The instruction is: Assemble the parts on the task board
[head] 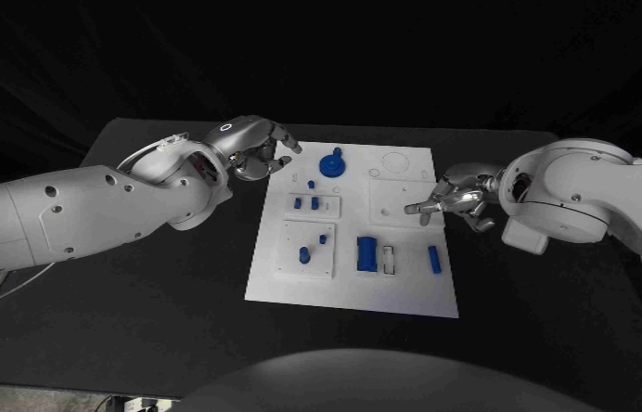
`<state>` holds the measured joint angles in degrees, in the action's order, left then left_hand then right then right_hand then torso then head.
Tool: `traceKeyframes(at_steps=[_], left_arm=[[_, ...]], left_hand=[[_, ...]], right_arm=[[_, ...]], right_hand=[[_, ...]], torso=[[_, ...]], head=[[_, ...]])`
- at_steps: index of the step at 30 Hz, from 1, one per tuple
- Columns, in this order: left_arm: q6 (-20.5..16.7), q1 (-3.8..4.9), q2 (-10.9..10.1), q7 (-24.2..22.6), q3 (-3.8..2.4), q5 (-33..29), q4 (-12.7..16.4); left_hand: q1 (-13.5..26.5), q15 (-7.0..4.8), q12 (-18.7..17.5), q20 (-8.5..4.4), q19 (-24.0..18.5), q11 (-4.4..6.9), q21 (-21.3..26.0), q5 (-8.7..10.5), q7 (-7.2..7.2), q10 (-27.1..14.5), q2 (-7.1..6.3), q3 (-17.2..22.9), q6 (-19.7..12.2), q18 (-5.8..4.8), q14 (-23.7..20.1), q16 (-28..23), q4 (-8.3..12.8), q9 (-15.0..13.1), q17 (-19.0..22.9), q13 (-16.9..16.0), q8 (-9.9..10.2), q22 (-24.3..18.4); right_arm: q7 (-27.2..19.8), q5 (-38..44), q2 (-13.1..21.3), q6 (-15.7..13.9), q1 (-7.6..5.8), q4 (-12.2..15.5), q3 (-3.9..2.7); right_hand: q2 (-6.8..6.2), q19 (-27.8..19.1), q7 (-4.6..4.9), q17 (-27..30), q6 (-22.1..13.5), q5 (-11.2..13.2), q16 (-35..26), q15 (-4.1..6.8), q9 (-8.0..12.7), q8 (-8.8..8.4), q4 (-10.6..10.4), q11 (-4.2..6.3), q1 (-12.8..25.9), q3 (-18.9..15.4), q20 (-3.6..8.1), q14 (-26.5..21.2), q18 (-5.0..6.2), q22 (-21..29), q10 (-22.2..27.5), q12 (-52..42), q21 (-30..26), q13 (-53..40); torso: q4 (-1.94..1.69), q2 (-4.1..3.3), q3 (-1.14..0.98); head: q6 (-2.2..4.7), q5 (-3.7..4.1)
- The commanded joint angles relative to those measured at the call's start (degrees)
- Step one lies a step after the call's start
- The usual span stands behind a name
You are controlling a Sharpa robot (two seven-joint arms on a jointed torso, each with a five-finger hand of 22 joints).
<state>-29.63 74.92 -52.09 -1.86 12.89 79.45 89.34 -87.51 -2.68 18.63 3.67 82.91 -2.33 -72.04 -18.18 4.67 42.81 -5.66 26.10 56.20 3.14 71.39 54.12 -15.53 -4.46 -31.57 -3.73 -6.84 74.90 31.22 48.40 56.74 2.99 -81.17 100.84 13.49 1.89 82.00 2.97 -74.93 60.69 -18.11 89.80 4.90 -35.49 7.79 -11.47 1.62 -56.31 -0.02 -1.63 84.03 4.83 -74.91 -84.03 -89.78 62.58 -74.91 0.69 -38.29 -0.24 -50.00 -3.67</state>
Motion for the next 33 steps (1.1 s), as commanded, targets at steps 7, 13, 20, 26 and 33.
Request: traceKeyframes(at_steps=[7, 13, 20, 26, 33], left_arm=[[-0.52, 0.01, 0.26, -0.40, -0.03, 0.26, 0.17], [-0.53, 0.01, 0.28, -0.40, -0.03, 0.26, 0.16], [-0.44, 0.01, 0.19, -0.41, -0.03, 0.26, 0.17], [-0.36, 0.01, 0.16, -0.37, -0.03, 0.26, 0.17], [-0.14, 0.01, 0.24, -0.28, -0.03, 0.26, 0.08]], left_hand=[[-0.71, 0.14, 0.32, 0.10, -0.39, 0.08, -0.01, 0.52, -0.06, 0.41, -0.20, 0.94, 0.29, 0.46, -0.12, 0.21, 0.11, 0.08, 0.03, 0.08, -0.20, 10.38], [-0.63, 0.15, 0.32, 0.10, -0.40, 0.06, 0.00, 0.63, -0.03, 0.42, -0.24, 1.00, 0.28, 0.46, -0.16, 0.15, 0.03, 0.10, 0.14, 0.08, -0.21, 10.37], [-0.63, 0.15, 0.32, 0.10, -0.40, 0.06, 0.00, 0.63, -0.03, 0.42, -0.24, 1.00, 0.28, 0.46, -0.16, 0.15, 0.03, 0.10, 0.14, 0.08, -0.21, 10.37], [-0.57, 0.16, 0.32, 0.11, -0.38, 0.04, -0.05, 0.71, -0.01, 0.43, -0.27, 1.06, 0.33, 0.45, -0.14, 0.19, -0.04, 0.10, 0.09, 0.08, -0.25, 10.38], [-0.57, 0.16, 0.32, 0.11, -0.38, 0.04, -0.05, 0.71, -0.01, 0.43, -0.27, 1.06, 0.33, 0.45, -0.14, 0.19, -0.04, 0.10, 0.09, 0.08, -0.25, 10.38]], right_arm=[[6.55, 13.55, -0.71, 9.37, 0.01, -3.37, 0.03], [7.26, 16.04, -2.36, 12.06, 0.59, -5.17, 0.04], [7.60, 17.82, -4.00, 13.61, 1.68, -6.05, 0.04], [7.70, 18.15, -4.83, 14.26, 2.34, -6.26, 0.04], [7.77, 17.71, -5.23, 14.80, 3.33, -6.52, 0.04]], right_hand=[[0.25, 0.54, -1.23, -15.07, 1.35, 1.49, 0.20, 0.81, -4.35, 3.83, 1.64, 1.09, -0.96, 0.13, 0.76, 5.97, 0.15, -8.45, -5.97, -0.22, 0.11, -15.09], [0.25, 0.67, -1.75, -15.07, 2.03, 2.94, 0.20, 1.06, -6.59, 5.44, 1.88, 1.35, -0.58, -0.01, 1.03, 5.97, 0.09, -8.54, -5.97, -0.22, 0.30, -15.09], [0.48, 0.75, -1.99, -15.07, 2.57, 4.57, 0.20, 1.21, -7.01, 5.67, 1.74, 1.48, -0.02, -0.16, 1.17, 5.97, 0.05, -8.59, -5.97, -0.22, 0.42, -15.09], [0.56, 0.78, -1.97, -15.07, 2.71, 4.48, 0.20, 1.23, -6.12, 4.68, 2.43, 1.42, -0.67, 0.18, 1.23, 5.97, 0.04, -8.59, -5.97, -0.22, 0.36, -15.09], [0.54, 0.56, -1.57, -15.07, 2.56, 4.10, 0.20, 1.03, -3.98, 2.54, 2.99, 1.12, -0.74, 0.38, 1.13, 5.97, 0.16, -8.36, -5.97, -0.22, -0.67, -15.09]], torso=[[-0.10, -0.19, -0.01], [-0.14, -0.10, 0.03], [-0.08, -0.08, 0.00], [-0.06, -0.10, 0.00], [-0.03, -0.08, 0.01]], head=[[0.00, 0.47], [0.00, 0.58], [0.00, 0.51], [0.00, 0.54], [0.00, 0.64]])
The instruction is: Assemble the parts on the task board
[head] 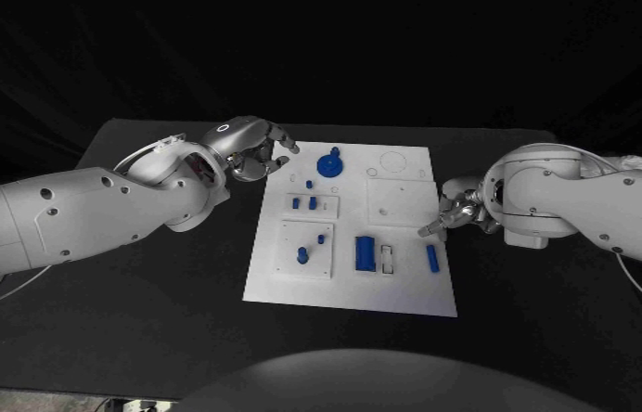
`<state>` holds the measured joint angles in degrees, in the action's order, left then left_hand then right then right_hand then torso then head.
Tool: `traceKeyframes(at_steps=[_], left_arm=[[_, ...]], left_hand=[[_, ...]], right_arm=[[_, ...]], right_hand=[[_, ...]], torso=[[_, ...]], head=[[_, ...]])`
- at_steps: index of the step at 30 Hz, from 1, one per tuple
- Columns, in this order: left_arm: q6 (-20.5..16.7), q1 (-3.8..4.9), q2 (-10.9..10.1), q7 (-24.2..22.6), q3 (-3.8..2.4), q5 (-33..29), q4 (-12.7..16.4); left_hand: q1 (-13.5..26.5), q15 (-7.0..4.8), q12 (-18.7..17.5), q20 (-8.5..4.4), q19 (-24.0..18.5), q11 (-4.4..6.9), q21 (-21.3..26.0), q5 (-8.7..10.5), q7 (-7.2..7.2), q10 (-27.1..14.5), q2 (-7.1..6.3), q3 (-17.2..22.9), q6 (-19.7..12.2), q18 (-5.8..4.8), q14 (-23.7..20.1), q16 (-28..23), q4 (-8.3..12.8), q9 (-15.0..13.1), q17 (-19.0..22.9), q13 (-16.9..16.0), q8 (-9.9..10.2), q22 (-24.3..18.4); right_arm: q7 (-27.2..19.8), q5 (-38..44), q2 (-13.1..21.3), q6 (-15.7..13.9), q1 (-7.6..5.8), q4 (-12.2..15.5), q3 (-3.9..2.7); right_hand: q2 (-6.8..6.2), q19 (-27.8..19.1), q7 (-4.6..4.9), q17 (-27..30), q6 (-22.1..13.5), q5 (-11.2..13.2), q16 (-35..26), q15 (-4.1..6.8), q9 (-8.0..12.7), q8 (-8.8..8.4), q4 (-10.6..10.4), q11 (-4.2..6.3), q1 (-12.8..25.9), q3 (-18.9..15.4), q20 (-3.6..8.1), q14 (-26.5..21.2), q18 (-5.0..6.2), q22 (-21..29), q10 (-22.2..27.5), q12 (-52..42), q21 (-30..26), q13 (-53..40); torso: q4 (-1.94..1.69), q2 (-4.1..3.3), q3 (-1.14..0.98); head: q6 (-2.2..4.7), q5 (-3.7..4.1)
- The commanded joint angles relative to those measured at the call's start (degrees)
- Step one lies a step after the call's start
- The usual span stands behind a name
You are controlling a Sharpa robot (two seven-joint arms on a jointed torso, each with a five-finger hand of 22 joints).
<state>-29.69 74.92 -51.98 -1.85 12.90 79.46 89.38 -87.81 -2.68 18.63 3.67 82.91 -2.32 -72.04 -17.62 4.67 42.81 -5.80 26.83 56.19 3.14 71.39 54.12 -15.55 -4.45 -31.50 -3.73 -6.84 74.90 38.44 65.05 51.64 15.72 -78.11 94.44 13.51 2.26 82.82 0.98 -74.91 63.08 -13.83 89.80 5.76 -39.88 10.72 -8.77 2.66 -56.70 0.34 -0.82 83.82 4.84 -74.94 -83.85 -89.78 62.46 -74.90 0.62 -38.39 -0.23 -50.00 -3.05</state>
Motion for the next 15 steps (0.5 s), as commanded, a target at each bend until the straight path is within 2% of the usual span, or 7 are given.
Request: traceKeyframes(at_steps=[1, 6, 10, 15], left_arm=[[-0.04, 0.01, 0.13, -0.28, -0.03, 0.25, 0.04], [0.08, 0.01, 0.21, -0.21, -0.03, 0.25, 0.02], [0.18, 0.01, 0.28, -0.16, -0.03, 0.25, 0.02], [0.28, 0.01, 0.31, -0.10, -0.03, 0.24, 0.00]], left_hand=[[-0.27, 0.16, 0.32, 0.11, -0.38, 0.04, -0.05, 0.15, -0.01, 0.43, -0.13, 0.33, 0.33, 0.45, -0.14, 0.19, -0.02, 0.08, 0.01, 0.08, -0.25, 10.38], [-0.27, 0.16, 0.32, 0.11, -0.38, 0.04, -0.05, 0.15, -0.01, 0.43, -0.13, 0.33, 0.33, 0.45, -0.14, 0.19, -0.02, 0.08, 0.01, 0.08, -0.25, 10.38], [-0.27, 0.16, 0.32, 0.11, -0.38, 0.04, -0.05, 0.15, -0.01, 0.43, -0.13, 0.33, 0.33, 0.45, -0.14, 0.19, -0.02, 0.08, 0.01, 0.08, -0.25, 10.38], [-0.27, 0.16, 0.32, 0.11, -0.38, 0.04, -0.05, 0.15, -0.01, 0.43, -0.13, 0.33, 0.33, 0.45, -0.14, 0.19, -0.02, 0.08, 0.01, 0.08, -0.25, 10.38]], right_arm=[[0.55, 1.03, -0.20, 2.13, 0.39, -0.16, 0.02], [0.57, 0.95, -0.48, 2.42, 0.85, -0.14, 0.02], [0.59, 0.84, -0.65, 2.83, 1.17, -0.16, 0.02], [0.60, 0.31, -0.65, 3.08, 1.45, -0.18, 0.02]], right_hand=[[0.18, -0.30, 0.49, -15.09, 0.11, -0.28, 0.20, 0.13, 0.71, -0.70, 0.36, 0.03, -0.34, 0.06, 0.28, 6.18, 0.18, -8.29, -6.15, -0.22, -0.73, -15.10], [0.20, -0.43, 0.69, -15.09, 0.05, -1.01, 0.20, 0.00, 1.74, -1.66, 0.75, -0.11, -0.51, 0.27, 0.16, 6.18, 0.26, -8.16, -6.15, -0.22, -1.33, -15.10], [0.15, -0.64, 1.11, -15.09, -0.49, -2.14, 0.20, -0.22, 3.34, -3.21, 1.23, -0.39, -0.57, 0.55, -0.03, 6.18, 0.39, -7.95, -6.15, -0.22, -2.30, -15.10], [0.22, -0.71, 1.21, -15.09, -0.44, -2.65, 0.20, -0.31, 4.00, -3.72, 1.46, -0.48, -0.66, 0.76, -0.11, 6.18, 0.45, -7.88, -6.15, -0.22, -2.67, -15.10]], torso=[[0.06, 0.03, 0.00], [0.00, -0.01, -0.03], [-0.01, 0.01, 0.00], [0.00, 0.00, 0.00]], head=[[0.00, 0.02], [0.00, 0.11], [0.00, 0.21], [0.00, 0.08]])
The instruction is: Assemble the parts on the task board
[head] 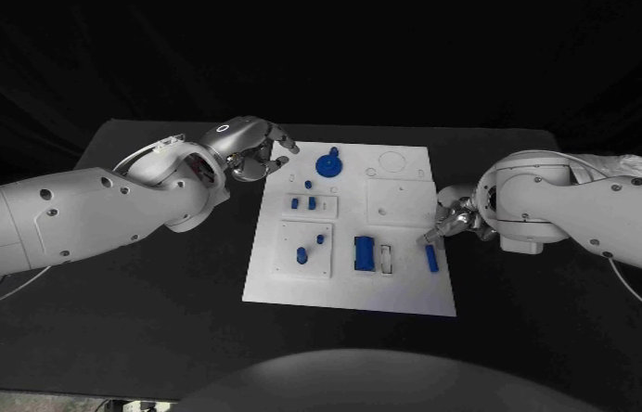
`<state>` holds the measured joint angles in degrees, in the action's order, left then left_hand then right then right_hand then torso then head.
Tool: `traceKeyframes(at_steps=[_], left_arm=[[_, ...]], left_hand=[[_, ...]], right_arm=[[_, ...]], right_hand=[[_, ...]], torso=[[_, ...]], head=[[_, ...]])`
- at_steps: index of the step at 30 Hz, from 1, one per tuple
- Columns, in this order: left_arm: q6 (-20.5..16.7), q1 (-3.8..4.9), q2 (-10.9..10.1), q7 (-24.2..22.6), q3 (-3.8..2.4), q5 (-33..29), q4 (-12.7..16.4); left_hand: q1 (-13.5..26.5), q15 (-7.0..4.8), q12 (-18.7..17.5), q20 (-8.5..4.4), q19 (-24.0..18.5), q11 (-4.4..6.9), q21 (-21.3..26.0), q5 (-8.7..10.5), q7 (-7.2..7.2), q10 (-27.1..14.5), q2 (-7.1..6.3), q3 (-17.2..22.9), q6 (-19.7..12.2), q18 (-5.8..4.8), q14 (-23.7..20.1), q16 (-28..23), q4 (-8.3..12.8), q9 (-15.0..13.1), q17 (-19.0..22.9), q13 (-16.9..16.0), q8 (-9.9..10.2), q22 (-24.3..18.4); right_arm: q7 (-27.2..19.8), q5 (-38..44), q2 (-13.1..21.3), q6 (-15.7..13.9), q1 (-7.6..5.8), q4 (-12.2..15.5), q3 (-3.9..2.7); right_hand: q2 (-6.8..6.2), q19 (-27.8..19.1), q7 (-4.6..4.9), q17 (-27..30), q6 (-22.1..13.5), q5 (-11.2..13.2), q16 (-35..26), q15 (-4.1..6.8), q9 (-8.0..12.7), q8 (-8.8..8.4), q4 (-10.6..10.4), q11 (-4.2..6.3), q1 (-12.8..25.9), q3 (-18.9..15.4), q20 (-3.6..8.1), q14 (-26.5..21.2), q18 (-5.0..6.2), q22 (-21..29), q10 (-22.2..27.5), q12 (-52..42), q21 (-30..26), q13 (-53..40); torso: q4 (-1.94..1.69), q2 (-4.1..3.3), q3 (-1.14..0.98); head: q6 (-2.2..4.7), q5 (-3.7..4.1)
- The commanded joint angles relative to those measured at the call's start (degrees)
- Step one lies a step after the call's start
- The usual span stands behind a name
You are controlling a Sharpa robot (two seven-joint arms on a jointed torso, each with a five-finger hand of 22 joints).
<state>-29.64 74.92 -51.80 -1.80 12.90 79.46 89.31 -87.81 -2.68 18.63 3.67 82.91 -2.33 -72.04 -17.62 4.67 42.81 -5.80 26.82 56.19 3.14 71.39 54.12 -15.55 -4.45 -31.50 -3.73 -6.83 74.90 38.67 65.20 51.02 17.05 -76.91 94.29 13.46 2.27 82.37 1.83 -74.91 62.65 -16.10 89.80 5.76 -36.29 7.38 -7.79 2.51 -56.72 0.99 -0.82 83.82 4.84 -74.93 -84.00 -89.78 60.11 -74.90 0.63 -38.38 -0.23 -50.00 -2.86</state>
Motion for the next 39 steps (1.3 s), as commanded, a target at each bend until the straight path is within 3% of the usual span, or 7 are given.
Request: traceKeyframes(at_steps=[1, 12, 21, 31, 39], left_arm=[[0.26, 0.01, 0.14, -0.13, -0.03, 0.24, 0.06], [0.48, 0.01, 0.13, -0.01, -0.03, 0.25, 0.10], [0.68, 0.01, 0.24, 0.05, -0.03, 0.25, 0.02], [0.72, 0.01, 0.26, 0.04, -0.03, 0.25, -0.01], [0.74, 0.01, 0.23, 0.08, -0.03, 0.25, -0.01]], left_hand=[[-0.27, 0.16, 0.32, 0.11, -0.38, 0.04, -0.05, 0.15, -0.01, 0.43, -0.12, 0.33, 0.33, 0.45, -0.14, 0.19, -0.02, 0.08, 0.02, 0.08, -0.25, 10.38], [-0.22, 0.18, 0.31, 0.12, -0.40, 0.02, -0.01, 0.23, 0.01, 0.45, -0.17, 0.45, 0.39, 0.45, -0.17, 0.16, -0.08, 0.08, 0.06, 0.08, -0.31, 10.37], [-0.22, 0.18, 0.31, 0.12, -0.40, 0.02, -0.01, 0.23, 0.01, 0.45, -0.17, 0.45, 0.39, 0.45, -0.17, 0.16, -0.08, 0.08, 0.06, 0.08, -0.31, 10.37], [-0.22, 0.18, 0.31, 0.12, -0.40, 0.02, -0.01, 0.23, 0.01, 0.45, -0.17, 0.45, 0.39, 0.45, -0.17, 0.16, -0.08, 0.08, 0.06, 0.08, -0.31, 10.37], [-0.23, 0.18, 0.31, 0.13, -0.41, 0.01, 0.00, 0.23, 0.02, 0.46, -0.19, 0.56, 0.44, 0.46, -0.20, 0.12, -0.09, 0.08, 0.13, 0.08, -0.36, 10.37]], right_arm=[[0.39, 0.11, -0.02, 1.81, 0.32, -0.04, 0.07], [0.38, -0.75, -0.36, 1.85, 1.50, -0.48, 0.07], [0.41, -3.73, -0.64, 1.31, 1.91, -1.49, 0.07], [0.45, -5.25, -1.16, 0.65, 2.39, -2.29, 0.08], [0.40, -6.85, -1.25, -0.64, 2.70, -2.70, 0.08]], right_hand=[[0.18, -0.26, 0.39, -15.09, 0.03, -0.57, 0.20, -0.33, 0.64, -0.55, 0.61, -0.34, -0.71, 0.18, -0.13, 6.18, 0.46, -7.88, -6.00, -0.22, -0.39, -15.10], [0.04, -0.42, 0.60, -15.09, 0.19, -1.48, 0.20, -0.39, 2.12, -1.63, 1.89, -0.38, -1.67, 0.98, -0.23, 6.18, 0.60, -7.68, -6.00, -0.22, -1.35, -15.10], [-0.09, -0.61, 0.48, -14.88, 0.88, -3.78, 0.01, -0.35, 3.58, -2.50, 4.78, -0.31, -4.30, 3.08, -0.23, 6.12, 0.79, -7.42, -6.00, -0.22, -2.68, -15.10], [-0.43, -0.90, 0.21, -14.17, 1.81, -3.50, -0.64, -0.17, 4.58, -2.90, 8.98, -0.10, -7.51, 6.64, -0.10, 5.92, 1.06, -6.98, -6.00, -0.22, -4.64, -15.10], [-0.14, -1.00, -0.08, -13.70, 2.79, -3.98, -1.07, 0.00, 4.52, -2.57, 10.51, 0.17, -8.20, 8.32, 0.01, 5.79, 1.18, -6.78, -6.00, -0.22, -5.55, -15.10]], torso=[[0.00, 0.00, 0.01], [-0.01, -0.02, -0.01], [-0.01, -0.01, 0.00], [-0.01, 0.02, -0.01], [-0.01, -0.02, 0.00]], head=[[0.00, -0.09], [0.00, -0.26], [0.00, -0.25], [0.00, -0.38], [0.00, -0.51]])
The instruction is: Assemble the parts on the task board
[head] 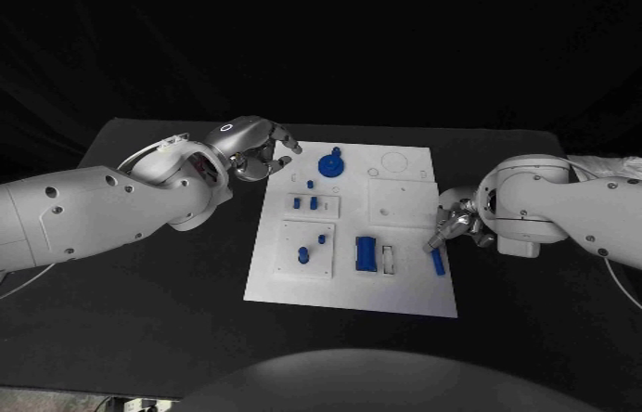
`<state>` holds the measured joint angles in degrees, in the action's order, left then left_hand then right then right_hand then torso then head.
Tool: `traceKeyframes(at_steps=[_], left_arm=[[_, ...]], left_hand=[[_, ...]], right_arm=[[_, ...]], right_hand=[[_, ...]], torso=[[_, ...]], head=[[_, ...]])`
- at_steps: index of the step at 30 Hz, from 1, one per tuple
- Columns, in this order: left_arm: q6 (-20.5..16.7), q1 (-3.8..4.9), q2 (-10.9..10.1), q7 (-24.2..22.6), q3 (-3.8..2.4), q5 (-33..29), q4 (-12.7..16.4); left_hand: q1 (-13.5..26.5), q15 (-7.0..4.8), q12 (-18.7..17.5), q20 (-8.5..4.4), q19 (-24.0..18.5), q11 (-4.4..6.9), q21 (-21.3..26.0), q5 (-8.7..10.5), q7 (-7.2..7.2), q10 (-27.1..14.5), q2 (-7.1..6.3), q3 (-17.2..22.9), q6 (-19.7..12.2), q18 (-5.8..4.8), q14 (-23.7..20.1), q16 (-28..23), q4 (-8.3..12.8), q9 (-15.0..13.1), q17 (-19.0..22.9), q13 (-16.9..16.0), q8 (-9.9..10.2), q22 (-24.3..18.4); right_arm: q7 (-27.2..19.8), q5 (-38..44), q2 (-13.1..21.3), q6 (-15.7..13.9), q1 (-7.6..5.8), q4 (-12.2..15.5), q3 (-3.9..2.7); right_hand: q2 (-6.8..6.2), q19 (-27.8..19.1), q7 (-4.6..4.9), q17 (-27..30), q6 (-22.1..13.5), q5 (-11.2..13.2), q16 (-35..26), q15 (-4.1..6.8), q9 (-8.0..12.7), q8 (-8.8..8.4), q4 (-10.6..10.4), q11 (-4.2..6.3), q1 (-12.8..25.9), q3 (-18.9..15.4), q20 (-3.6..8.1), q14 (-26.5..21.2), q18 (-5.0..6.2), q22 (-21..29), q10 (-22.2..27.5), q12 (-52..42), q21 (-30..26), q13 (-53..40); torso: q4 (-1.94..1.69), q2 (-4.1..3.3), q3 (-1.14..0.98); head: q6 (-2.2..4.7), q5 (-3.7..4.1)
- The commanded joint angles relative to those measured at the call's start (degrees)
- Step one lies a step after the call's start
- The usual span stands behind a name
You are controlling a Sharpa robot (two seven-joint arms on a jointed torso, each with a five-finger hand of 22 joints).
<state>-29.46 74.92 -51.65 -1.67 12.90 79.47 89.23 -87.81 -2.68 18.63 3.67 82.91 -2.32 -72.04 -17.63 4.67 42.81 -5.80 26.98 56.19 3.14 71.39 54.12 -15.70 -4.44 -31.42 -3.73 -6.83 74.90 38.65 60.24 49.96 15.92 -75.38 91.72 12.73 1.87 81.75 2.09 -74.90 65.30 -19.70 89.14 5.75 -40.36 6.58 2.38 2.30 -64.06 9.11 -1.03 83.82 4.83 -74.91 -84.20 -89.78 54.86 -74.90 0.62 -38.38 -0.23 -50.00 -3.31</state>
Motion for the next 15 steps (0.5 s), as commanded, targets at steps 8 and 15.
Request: traceKeyframes(at_steps=[8, 15], left_arm=[[0.62, 0.01, 0.11, -0.05, -0.03, 0.25, 0.02], [0.74, 0.01, 0.07, 0.00, -0.03, 0.26, 0.01]], left_hand=[[-0.23, 0.18, 0.31, 0.12, -0.41, 0.01, 0.00, 0.23, 0.02, 0.46, -0.19, 0.41, 0.44, 0.46, -0.20, 0.12, 0.07, 0.08, 0.05, 0.08, -0.36, 10.37], [-0.23, 0.18, 0.31, 0.12, -0.41, 0.01, 0.00, 0.23, 0.02, 0.46, -0.19, 0.41, 0.44, 0.46, -0.20, 0.12, 0.07, 0.08, 0.05, 0.08, -0.36, 10.37]], right_arm=[[0.21, -3.29, 0.07, -0.50, 1.19, -0.12, 0.80], [0.09, -5.67, 0.63, -0.67, -0.10, 0.77, 0.80]], right_hand=[[0.33, -0.50, -0.41, -13.38, 0.46, -0.33, -0.71, 0.05, 8.48, -1.59, 0.48, 0.43, -0.73, 0.46, 0.25, 5.70, 1.27, -6.66, -5.80, -0.22, -0.91, -15.10], [0.42, -0.57, -0.47, -13.21, 0.67, -0.30, -0.86, 0.09, 8.41, -1.48, 0.51, 0.49, -0.55, 0.63, 0.28, 5.66, 1.34, -6.56, -5.80, -0.22, -1.35, -15.10]], torso=[[0.03, 0.00, -0.02], [0.01, -0.01, -0.02]], head=[[0.00, -0.26], [0.00, -0.20]])
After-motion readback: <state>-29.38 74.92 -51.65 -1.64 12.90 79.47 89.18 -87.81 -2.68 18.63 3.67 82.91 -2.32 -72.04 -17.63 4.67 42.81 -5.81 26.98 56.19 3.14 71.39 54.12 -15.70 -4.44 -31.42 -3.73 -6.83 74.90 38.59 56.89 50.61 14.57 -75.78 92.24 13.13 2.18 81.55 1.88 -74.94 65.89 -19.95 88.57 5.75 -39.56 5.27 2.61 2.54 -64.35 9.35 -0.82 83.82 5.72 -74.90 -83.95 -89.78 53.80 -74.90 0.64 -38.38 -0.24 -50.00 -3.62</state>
